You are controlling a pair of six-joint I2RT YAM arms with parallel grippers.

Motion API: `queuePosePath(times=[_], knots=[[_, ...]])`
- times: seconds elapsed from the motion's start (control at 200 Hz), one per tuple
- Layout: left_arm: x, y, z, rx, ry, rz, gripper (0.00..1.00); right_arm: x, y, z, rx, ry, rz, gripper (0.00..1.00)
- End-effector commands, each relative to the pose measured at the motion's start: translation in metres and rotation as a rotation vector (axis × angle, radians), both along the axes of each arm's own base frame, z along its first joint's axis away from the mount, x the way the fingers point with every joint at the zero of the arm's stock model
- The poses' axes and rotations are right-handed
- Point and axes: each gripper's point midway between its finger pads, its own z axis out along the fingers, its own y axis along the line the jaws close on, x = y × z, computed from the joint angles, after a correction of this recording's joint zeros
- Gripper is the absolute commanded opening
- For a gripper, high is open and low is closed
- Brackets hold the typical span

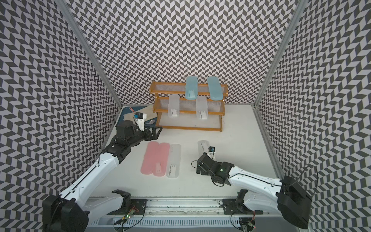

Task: Place the pencil cases on the shelf according to color
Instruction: Move the pencil case to the center of the board, then pick up the pencil case from the center of the board.

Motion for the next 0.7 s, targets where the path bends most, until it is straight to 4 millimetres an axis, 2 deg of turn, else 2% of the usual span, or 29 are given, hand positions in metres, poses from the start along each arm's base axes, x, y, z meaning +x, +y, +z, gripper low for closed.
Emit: queuePosePath(times=[0.0,0.13,0.376,0.586,0.696], knots=[[-0.003,-0.003,0.016,-0.015,-0.039,-0.019,1.00,-0.004,0.005,-0.008,0.041,0.014,0.020,1.00],[-0.003,-0.002,0.015,-0.013,-0.037,-0.014,1.00,-0.004,-0.001,-0.020,-0.011,0.029,0.013,1.00],[-0.002,-0.002,0.014,-0.012,-0.034,-0.015,1.00,-0.003,0.006,-0.035,-0.037,0.063,0.033,1.00],[-0.001,-0.003,0.013,-0.012,-0.031,-0.018,1.00,-0.005,-0.001,-0.047,-0.078,0.081,0.008,1.00],[-0.001,-0.003,0.011,-0.011,-0.027,-0.018,1.00,-0.009,-0.006,-0.053,-0.111,0.081,-0.011,0.95]])
